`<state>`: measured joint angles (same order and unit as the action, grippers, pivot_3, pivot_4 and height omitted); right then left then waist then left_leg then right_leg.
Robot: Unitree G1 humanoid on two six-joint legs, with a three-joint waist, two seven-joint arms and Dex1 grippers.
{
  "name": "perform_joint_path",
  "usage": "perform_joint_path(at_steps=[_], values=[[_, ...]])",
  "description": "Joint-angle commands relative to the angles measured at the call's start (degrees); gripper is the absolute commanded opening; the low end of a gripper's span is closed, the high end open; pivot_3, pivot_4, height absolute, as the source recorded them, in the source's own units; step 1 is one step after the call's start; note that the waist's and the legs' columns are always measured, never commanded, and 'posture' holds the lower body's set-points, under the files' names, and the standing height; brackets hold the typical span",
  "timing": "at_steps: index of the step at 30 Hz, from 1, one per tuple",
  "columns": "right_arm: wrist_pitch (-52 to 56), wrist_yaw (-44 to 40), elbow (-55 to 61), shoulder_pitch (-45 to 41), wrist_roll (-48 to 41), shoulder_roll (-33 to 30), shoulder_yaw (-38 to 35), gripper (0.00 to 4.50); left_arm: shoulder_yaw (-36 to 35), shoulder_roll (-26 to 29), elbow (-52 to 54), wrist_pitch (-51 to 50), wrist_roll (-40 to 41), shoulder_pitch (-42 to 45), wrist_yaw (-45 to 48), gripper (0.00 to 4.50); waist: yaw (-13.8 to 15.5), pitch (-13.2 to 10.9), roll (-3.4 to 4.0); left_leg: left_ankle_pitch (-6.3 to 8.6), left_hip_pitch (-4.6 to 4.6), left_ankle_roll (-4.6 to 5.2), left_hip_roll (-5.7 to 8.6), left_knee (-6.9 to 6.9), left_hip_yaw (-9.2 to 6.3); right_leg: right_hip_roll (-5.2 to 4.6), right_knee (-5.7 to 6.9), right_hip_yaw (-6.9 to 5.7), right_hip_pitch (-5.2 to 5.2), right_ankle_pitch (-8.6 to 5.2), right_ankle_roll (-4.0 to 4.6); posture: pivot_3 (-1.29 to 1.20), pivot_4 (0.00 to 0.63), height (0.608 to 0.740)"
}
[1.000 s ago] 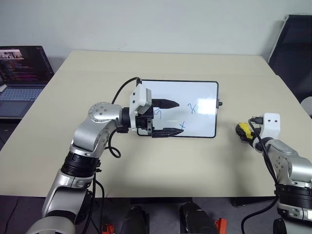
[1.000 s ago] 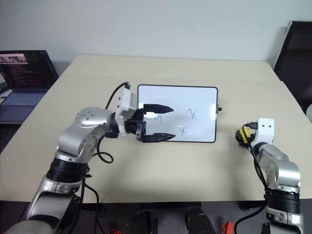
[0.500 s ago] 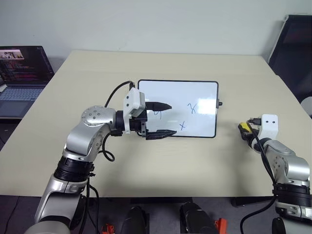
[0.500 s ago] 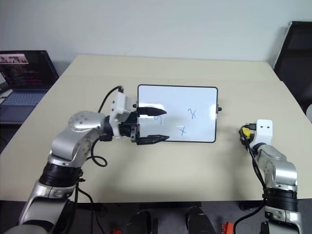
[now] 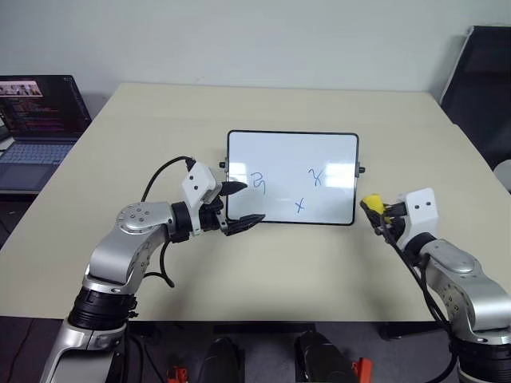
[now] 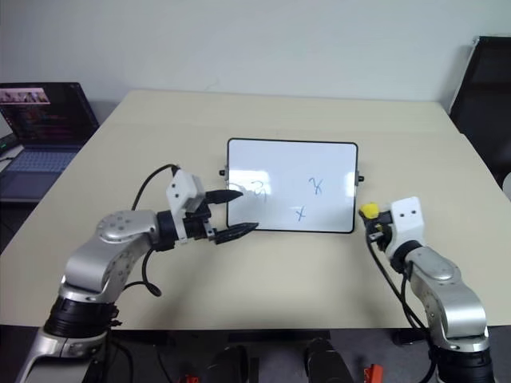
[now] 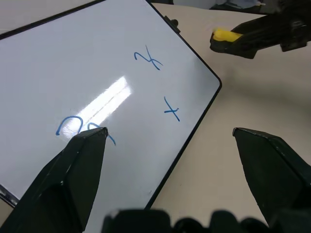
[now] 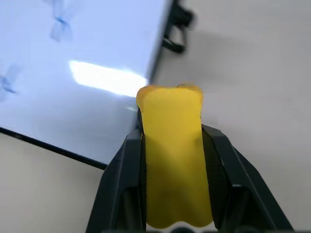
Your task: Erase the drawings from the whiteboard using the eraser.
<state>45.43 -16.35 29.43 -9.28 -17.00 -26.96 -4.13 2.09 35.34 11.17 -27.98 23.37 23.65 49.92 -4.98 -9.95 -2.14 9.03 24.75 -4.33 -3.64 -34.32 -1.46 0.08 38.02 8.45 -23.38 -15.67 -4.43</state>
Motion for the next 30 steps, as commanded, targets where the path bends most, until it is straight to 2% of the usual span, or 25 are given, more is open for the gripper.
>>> perform_joint_path(at_steps=[1,7,12,18,22,25,30], values=[[-1.3,-0.92,0.5,-6.22,3.47,-1.45,5.62,1.18,-1.8,-0.51,-1.1,1.95,0.26,1.34,-0.01,4.5,-0.11,0.0,0.0,0.0,-0.01,0.0,0.0,-0.02,0.01,0.0,0.0,0.01,0.0,0.02,0.02,0.0,0.15,0.74],[-7.01,-1.16,-14.3,-21.33,11.11,1.25,14.28,1.18,-0.91,-0.87,-4.82,5.65,-0.23,1.2,2.74,4.5,0.04,0.0,-0.01,0.0,0.0,0.0,-0.01,-0.08,0.0,0.01,-0.02,-0.04,0.0,0.07,0.04,0.0,0.15,0.74],[-12.68,-1.41,-25.24,-28.73,15.94,3.64,17.42,1.18,-0.66,-1.03,-5.66,7.11,-0.21,1.23,4.29,4.5,0.33,-0.01,-0.01,0.0,0.09,0.0,0.0,0.09,0.0,0.0,-0.05,-0.07,-0.06,0.23,-0.13,0.0,0.15,0.74],[-10.0,-5.6,-28.37,-26.69,18.96,1.36,19.99,1.18,-1.06,-0.94,-6.22,8.31,-0.03,0.84,5.44,4.5,0.31,0.0,-0.02,0.0,0.11,0.0,-0.01,0.28,-0.03,0.01,-0.05,-0.12,-0.13,0.24,-0.11,0.0,0.15,0.74],[-7.86,-9.73,-24.44,-22.6,18.98,-2.05,19.87,1.18,-0.88,-1.21,-7.25,8.56,0.21,2.32,6.32,4.5,0.44,0.03,-0.06,0.0,0.02,0.0,-0.01,0.16,-0.05,0.01,-0.02,-0.12,0.01,0.07,-0.24,0.0,0.15,0.74],[-7.54,-11.37,-23.46,-22.11,19.22,-2.9,20.03,1.18,-0.63,-1.42,-7.59,8.27,0.27,3.21,6.87,4.5,0.26,0.03,-0.06,0.0,0.0,0.0,-0.01,-0.19,-0.03,0.0,0.02,-0.09,0.1,0.05,-0.02,0.0,0.15,0.74],[-10.58,-6.08,-25.61,-24.45,23.74,-1.76,18.25,1.18,0.01,-1.94,-6.93,7.05,0.48,4.42,7.52,4.5,0.1,0.03,-0.06,-0.05,0.0,0.07,-0.01,-0.51,0.0,0.0,0.01,0.01,0.13,0.23,-0.02,0.0,0.15,0.74]])
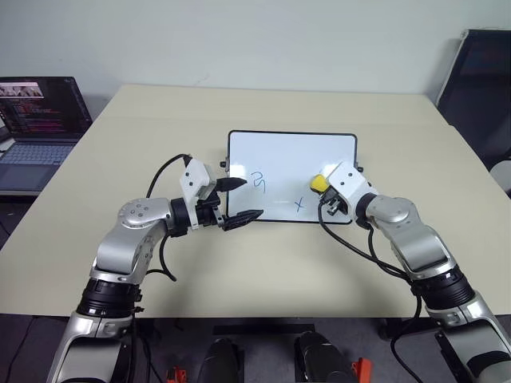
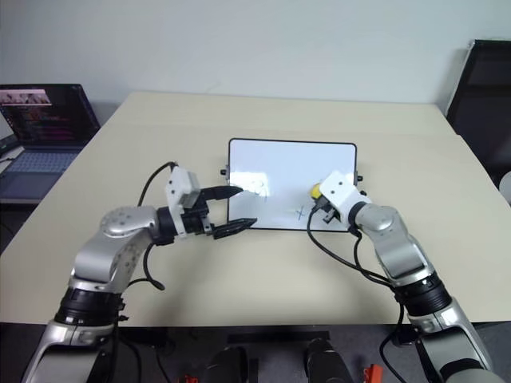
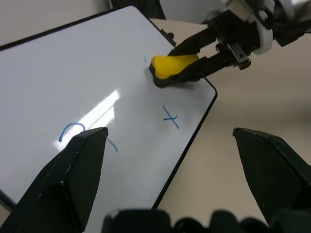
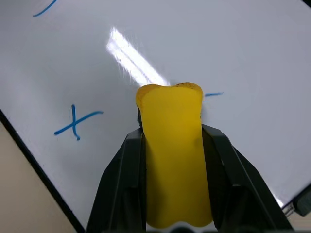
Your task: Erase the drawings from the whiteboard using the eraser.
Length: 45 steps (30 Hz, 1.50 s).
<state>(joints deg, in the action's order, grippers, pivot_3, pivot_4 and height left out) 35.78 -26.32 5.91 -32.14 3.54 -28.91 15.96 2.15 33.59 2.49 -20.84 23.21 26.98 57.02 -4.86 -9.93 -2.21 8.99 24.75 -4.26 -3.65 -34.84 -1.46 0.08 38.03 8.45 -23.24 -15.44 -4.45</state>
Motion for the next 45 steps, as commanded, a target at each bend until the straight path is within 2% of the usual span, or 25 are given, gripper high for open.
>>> perform_joint_path(at_steps=[1,4,7,15,18,22,25,33,36,41,45], values=[[-1.79,5.78,-2.87,-2.21,4.03,0.78,-2.67,1.18,0.07,-0.26,2.11,-0.49,0.76,1.14,0.47,4.5,-0.05,0.0,0.0,-0.02,0.0,0.03,0.0,-0.01,0.01,0.0,0.0,0.02,0.0,0.01,0.0,0.0,0.15,0.74],[-3.11,7.12,-3.81,-2.78,5.03,1.41,-3.15,1.18,0.32,-0.41,3.18,-1.58,1.31,1.17,0.57,4.5,-0.08,0.0,0.0,-0.05,0.0,0.07,0.01,-0.02,0.02,0.0,0.01,0.04,-0.01,0.04,0.0,0.0,0.15,0.74],[-2.65,4.73,-3.09,-1.98,4.84,1.5,-1.8,1.18,0.62,-0.75,3.72,-2.24,1.39,1.47,0.15,4.5,-0.07,0.0,0.0,-0.05,0.01,0.07,0.0,0.0,0.02,0.0,0.02,0.02,0.0,0.05,-0.02,0.0,0.15,0.74],[2.03,-6.45,1.66,1.57,5.5,-3.48,3.48,1.18,0.95,-1.38,4.22,-3.14,1.14,2.14,-0.19,4.5,-0.17,0.0,0.0,-0.04,0.01,0.06,-0.03,0.11,0.0,0.05,0.01,0.01,-0.03,0.04,-0.04,0.0,0.15,0.74],[0.85,-4.93,1.09,1.0,7.23,-3.9,2.84,1.18,0.84,-1.24,4.08,-3.21,1.12,2.19,0.01,4.5,-0.16,0.0,0.0,-0.04,0.01,0.07,-0.01,0.03,0.02,0.03,0.0,0.03,-0.02,0.04,-0.03,0.0,0.15,0.74],[-3.53,4.88,-2.76,-2.58,10.59,-1.18,-1.35,1.18,0.71,-0.98,4.14,-3.4,1.35,1.66,0.5,4.5,-0.2,-0.01,-0.01,-0.04,0.01,0.06,0.01,-0.02,0.04,0.0,-0.03,0.07,-0.04,0.05,-0.03,0.0,0.15,0.74],[-5.23,5.71,-3.02,-3.11,10.8,-0.1,-1.6,1.18,-0.01,-1.02,4.3,-3.81,1.79,0.74,0.03,4.5,-0.16,-0.02,-0.03,-0.05,0.02,0.07,0.04,-0.02,0.06,-0.02,-0.04,0.11,-0.06,0.05,-0.02,0.0,0.15,0.74],[-3.44,-6.06,2.41,2.01,10.48,-2.07,4.25,1.18,-1.4,-0.01,5.06,-4.8,2.04,-1.43,-0.93,4.5,-0.18,-0.02,-0.03,-0.04,0.02,0.06,-0.02,0.32,0.02,0.05,-0.06,0.04,-0.1,0.01,-0.03,0.0,0.15,0.74],[-3.85,-7.1,3.91,2.79,11.45,-2.06,4.92,1.18,-1.69,0.2,5.13,-5.5,2.1,-1.25,-1.33,4.5,-0.22,-0.02,-0.03,-0.04,0.01,0.06,-0.02,0.31,0.04,0.05,-0.05,0.06,-0.12,0.01,-0.03,0.0,0.15,0.74],[-4.61,-2.0,4.61,2.51,10.76,-0.13,-1.03,1.17,-2.48,1.03,6.26,-6.45,2.5,-2.73,-2.1,4.5,-0.2,-0.06,-0.05,-0.04,0.02,0.06,0.01,0.11,0.06,0.0,-0.04,0.09,-0.11,0.02,-0.02,0.0,0.15,0.74],[-1.85,-3.98,11.05,5.78,1.85,3.1,-9.43,1.17,-4.84,2.39,7.79,-7.07,3.91,-5.85,-2.0,4.5,-0.04,-0.06,-0.06,-0.03,0.08,0.05,0.01,0.21,0.08,-0.03,-0.07,0.08,-0.15,0.02,-0.03,0.0,0.15,0.74]])
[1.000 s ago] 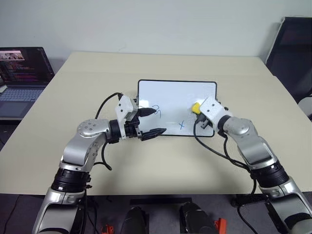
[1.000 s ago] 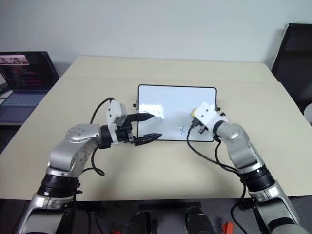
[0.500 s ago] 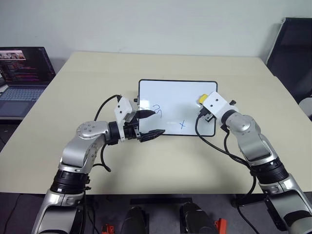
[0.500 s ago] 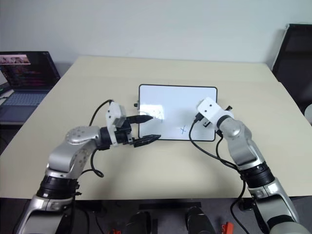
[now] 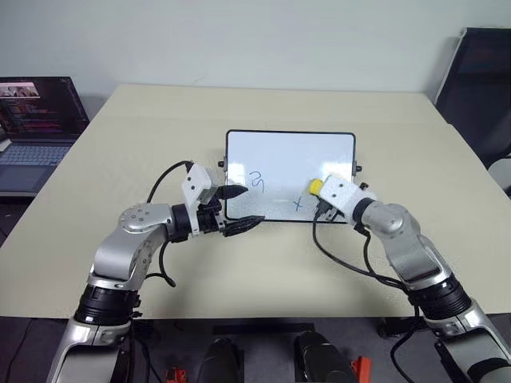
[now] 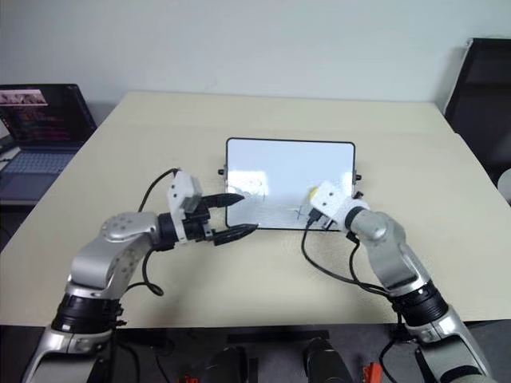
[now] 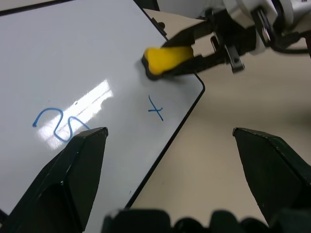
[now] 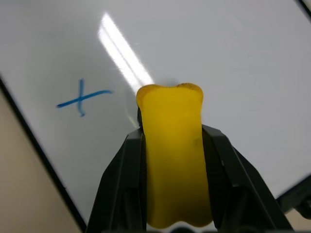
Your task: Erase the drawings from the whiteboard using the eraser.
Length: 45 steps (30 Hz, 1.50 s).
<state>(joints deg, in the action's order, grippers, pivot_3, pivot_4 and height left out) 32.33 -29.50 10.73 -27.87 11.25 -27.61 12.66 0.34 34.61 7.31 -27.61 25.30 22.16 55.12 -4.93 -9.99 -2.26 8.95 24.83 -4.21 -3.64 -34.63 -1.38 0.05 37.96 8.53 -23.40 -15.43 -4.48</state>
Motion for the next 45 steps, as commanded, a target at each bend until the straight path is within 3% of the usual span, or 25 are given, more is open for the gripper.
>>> perform_joint_path(at_steps=[1,5,11,15,22,31,37,45], values=[[2.53,-1.67,8.47,2.85,-8.63,2.73,-8.08,1.17,-3.71,1.72,3.39,-0.21,2.13,-1.93,-0.01,4.5,0.07,0.0,0.0,0.0,0.02,0.0,-0.01,0.14,0.0,0.01,-0.01,-0.01,-0.06,-0.01,0.0,0.0,0.15,0.74],[2.49,-5.78,17.65,10.26,-16.73,3.42,-11.42,1.17,-6.13,2.41,4.61,-0.06,2.91,-5.27,-0.85,4.5,0.17,0.0,0.0,0.01,0.01,-0.01,-0.01,0.62,-0.05,0.03,0.01,-0.09,-0.17,-0.15,-0.14,0.0,0.15,0.74],[5.56,-5.41,25.81,19.31,-22.2,2.82,-13.05,1.17,-8.95,0.52,8.84,-0.08,3.75,-11.3,-5.41,4.5,0.14,-0.01,0.0,0.11,0.01,-0.17,-0.02,0.68,-0.07,0.0,-0.01,-0.14,-0.18,-0.38,0.0,0.0,0.15,0.74],[4.33,-3.09,26.74,23.4,-22.74,3.63,-13.95,1.17,-10.22,-1.81,10.18,2.58,2.6,-13.71,-9.62,4.5,0.16,0.01,-0.03,0.1,-0.03,-0.16,-0.01,0.57,-0.07,-0.01,0.01,-0.12,-0.13,-0.4,0.13,0.0,0.15,0.74],[2.33,-1.68,25.97,26.07,-22.26,3.38,-12.68,1.17,-11.56,-0.7,9.7,3.42,2.94,-14.22,-9.92,4.5,0.14,0.0,-0.05,0.1,-0.06,-0.17,-0.01,0.47,-0.04,-0.03,0.0,-0.1,-0.13,-0.33,0.19,0.0,0.15,0.74],[-3.46,0.31,20.75,19.37,-10.24,-2.53,-3.01,1.17,-7.93,1.65,9.1,4.83,0.72,-16.59,-6.29,4.5,0.05,0.0,-0.05,0.1,-0.05,-0.17,-0.02,0.56,-0.01,-0.03,-0.05,-0.11,-0.18,-0.33,0.19,0.0,0.15,0.74],[-2.83,-2.85,18.38,15.72,-5.74,-5.59,3.32,1.17,-6.57,2.51,6.29,7.29,-0.64,-15.34,-3.74,4.5,0.2,0.0,-0.06,0.1,-0.05,-0.17,-0.01,0.57,0.0,-0.04,-0.09,-0.12,-0.18,-0.34,0.19,0.0,0.15,0.74],[-6.48,2.46,8.75,5.91,1.63,-0.84,6.4,1.17,-4.24,1.81,1.99,10.71,-2.1,-12.79,-1.06,4.5,-0.05,0.0,-0.06,0.1,-0.04,-0.17,-0.01,0.55,0.0,-0.03,-0.05,-0.12,-0.17,-0.33,0.17,0.0,0.15,0.74]])
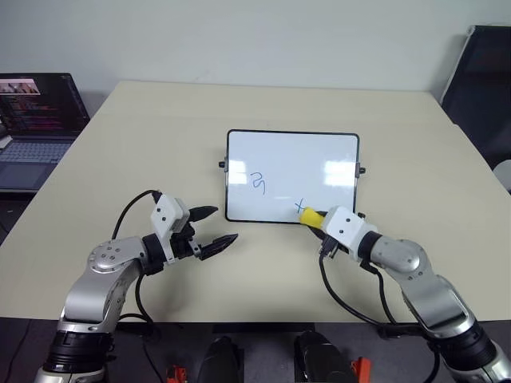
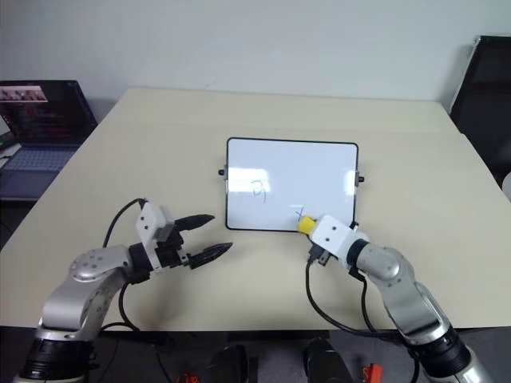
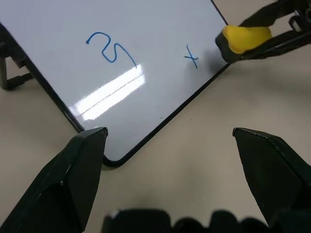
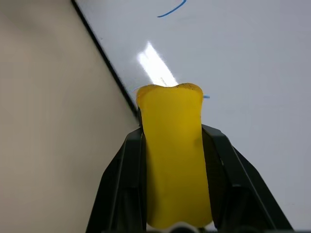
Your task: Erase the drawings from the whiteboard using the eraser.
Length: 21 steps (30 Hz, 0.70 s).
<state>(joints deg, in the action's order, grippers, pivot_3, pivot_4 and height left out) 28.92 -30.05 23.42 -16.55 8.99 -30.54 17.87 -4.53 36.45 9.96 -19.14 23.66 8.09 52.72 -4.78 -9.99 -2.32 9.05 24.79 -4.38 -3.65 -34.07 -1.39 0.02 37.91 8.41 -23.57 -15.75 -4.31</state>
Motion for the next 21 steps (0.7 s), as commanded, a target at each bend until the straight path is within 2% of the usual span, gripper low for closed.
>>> perform_joint_path(at_steps=[1,8,12,17,21], values=[[-3.75,3.8,-5.93,-7.32,4.99,2.95,1.7,1.17,0.94,-0.16,-1.14,2.63,-0.54,1.5,1.69,4.5,-0.34,0.0,0.0,0.0,-0.02,0.0,0.0,-0.01,0.01,0.01,0.04,0.01,-0.01,0.02,0.01,0.0,0.15,0.74],[-8.19,3.13,-15.72,-13.71,12.12,4.27,7.46,1.17,2.08,-0.55,-3.53,4.53,-0.83,3.13,3.4,4.5,0.13,0.0,0.0,-0.01,0.03,0.01,-0.02,0.03,-0.01,0.04,0.04,-0.02,-0.03,0.06,0.03,0.0,0.15,0.74],[-7.81,-2.8,-16.77,-12.07,16.14,-0.42,10.98,1.17,1.99,-0.57,-3.85,4.6,-0.73,3.69,3.82,4.5,0.19,0.01,-0.01,0.0,0.05,0.0,-0.01,0.04,-0.04,0.04,0.06,-0.05,-0.01,0.11,0.05,0.0,0.15,0.74],[-8.37,-6.43,-15.87,-10.38,17.15,-4.09,10.32,1.17,1.81,-0.48,-3.86,4.39,-0.51,4.01,4.1,4.5,0.12,0.03,-0.04,-0.01,-0.12,0.01,-0.01,-0.19,-0.04,0.03,0.09,-0.03,0.22,0.02,-0.06,0.0,0.15,0.74],[-8.87,-1.33,-17.5,-12.35,18.61,-2.4,6.94,1.17,1.92,-0.69,-3.46,4.11,-0.52,4.14,4.2,4.5,0.03,0.02,-0.04,-0.03,-0.19,0.04,-0.02,-0.41,-0.04,0.02,0.1,-0.01,0.27,0.12,0.02,0.0,0.15,0.74]])
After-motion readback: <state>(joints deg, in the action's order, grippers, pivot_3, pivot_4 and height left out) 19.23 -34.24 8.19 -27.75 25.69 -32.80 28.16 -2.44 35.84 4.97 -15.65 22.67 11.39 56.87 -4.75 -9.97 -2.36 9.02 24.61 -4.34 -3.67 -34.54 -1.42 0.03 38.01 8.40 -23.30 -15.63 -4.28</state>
